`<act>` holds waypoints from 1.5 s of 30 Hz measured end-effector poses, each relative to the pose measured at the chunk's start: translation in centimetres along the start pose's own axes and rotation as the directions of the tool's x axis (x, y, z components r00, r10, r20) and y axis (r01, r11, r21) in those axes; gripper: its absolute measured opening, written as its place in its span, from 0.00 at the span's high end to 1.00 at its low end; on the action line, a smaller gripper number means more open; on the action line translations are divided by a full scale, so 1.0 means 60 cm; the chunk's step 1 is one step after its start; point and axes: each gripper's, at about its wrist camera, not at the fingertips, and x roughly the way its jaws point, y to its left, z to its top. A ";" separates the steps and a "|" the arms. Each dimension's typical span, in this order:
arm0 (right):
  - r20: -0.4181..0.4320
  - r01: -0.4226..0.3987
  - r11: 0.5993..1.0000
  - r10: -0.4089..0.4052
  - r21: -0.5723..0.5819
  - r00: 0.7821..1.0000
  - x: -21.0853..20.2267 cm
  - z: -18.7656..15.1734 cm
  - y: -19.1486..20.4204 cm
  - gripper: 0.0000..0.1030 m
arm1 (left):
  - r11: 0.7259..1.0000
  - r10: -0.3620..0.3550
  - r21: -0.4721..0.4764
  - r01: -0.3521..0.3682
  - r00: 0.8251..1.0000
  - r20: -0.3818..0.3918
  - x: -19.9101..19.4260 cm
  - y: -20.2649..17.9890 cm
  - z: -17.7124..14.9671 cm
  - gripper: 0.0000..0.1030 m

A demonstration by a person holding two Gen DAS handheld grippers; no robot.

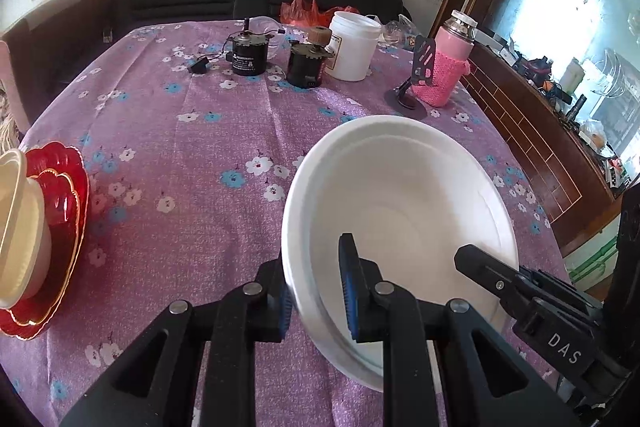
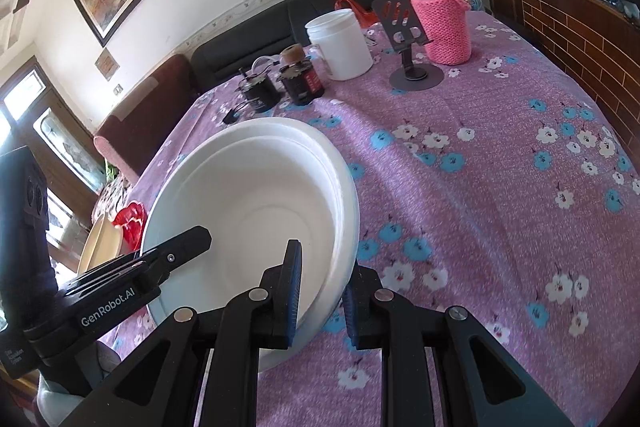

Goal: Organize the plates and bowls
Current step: 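Lift and carry the small white bowl with both grippers toward the plate stack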

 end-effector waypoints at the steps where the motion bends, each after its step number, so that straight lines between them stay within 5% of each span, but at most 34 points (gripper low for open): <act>1: -0.002 -0.002 1.000 0.002 -0.006 1.000 -0.002 -0.004 0.005 0.80 | 1.000 0.000 -0.003 0.000 1.000 0.004 -0.005 0.004 -0.005 0.82; 45: -0.108 -0.123 0.941 0.094 -0.315 0.990 0.018 -0.129 0.270 0.80 | 0.956 0.056 -0.294 -0.022 0.992 0.110 -0.179 0.249 -0.168 0.82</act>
